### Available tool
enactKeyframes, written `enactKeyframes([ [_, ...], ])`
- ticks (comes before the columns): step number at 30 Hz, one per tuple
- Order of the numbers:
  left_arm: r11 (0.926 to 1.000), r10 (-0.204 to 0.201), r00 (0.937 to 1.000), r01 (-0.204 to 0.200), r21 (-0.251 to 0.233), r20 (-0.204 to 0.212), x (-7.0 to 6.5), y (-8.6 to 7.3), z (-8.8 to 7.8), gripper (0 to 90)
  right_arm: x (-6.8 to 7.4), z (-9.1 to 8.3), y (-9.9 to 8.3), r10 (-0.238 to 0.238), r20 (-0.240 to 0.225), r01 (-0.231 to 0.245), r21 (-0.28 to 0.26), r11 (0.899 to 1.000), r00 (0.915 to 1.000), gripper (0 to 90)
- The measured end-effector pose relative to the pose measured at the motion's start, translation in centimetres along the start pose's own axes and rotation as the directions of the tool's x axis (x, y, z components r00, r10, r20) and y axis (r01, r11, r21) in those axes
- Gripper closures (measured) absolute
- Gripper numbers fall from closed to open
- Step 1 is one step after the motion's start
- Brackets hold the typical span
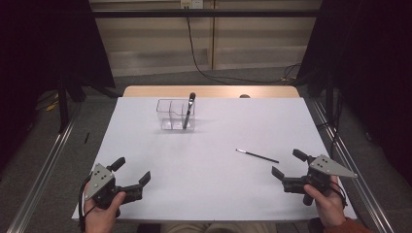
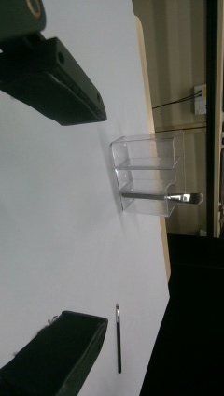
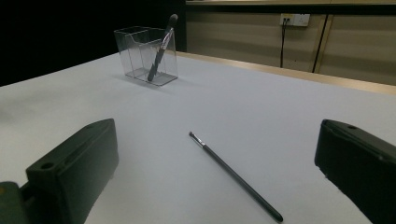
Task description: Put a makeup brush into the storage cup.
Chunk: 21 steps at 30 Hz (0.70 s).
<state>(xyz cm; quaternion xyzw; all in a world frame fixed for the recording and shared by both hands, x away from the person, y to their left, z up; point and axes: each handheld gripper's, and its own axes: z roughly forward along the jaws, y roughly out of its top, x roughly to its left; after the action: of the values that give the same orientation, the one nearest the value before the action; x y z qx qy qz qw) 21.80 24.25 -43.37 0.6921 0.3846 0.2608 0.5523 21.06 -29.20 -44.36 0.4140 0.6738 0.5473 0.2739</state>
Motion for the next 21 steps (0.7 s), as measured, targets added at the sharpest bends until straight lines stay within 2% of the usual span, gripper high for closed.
enactKeyframes([
  [2, 0.9999, 0.014, 0.9999, -0.014, -0.001, 0.007, -0.1, 0.0, -0.2, 3.2, -0.1, 0.2, 0.1, -0.003, -0.006, 0.003, 0.004, 1.0, 1.0, 0.0],
  [8, 1.0, 0.004, 1.0, -0.004, -0.008, 0.008, 0.0, 0.0, -0.4, 3.2, 0.0, 1.0, 0.7, -0.011, -0.01, 0.011, 0.009, 1.0, 0.9999, 0.0],
  [14, 0.9998, 0.021, 0.9997, -0.021, 0.0, -0.014, 0.5, 0.0, -0.5, 3.2, 0.2, 1.9, 1.5, -0.033, -0.042, 0.034, 0.023, 0.999, 0.9985, 0.0],
  [16, 0.9999, 0.014, 0.9998, -0.014, -0.003, -0.011, 0.5, 0.0, -0.5, 3.2, 0.2, 2.3, 1.6, -0.041, -0.043, 0.042, 0.029, 0.999, 0.9982, 0.0],
  [21, 0.9996, 0.027, 0.9996, -0.027, -0.004, -0.007, 0.3, 0.0, -0.8, 3.2, 0.1, 3.1, 2.3, -0.049, -0.054, 0.051, 0.036, 0.998, 0.9973, 0.0],
])
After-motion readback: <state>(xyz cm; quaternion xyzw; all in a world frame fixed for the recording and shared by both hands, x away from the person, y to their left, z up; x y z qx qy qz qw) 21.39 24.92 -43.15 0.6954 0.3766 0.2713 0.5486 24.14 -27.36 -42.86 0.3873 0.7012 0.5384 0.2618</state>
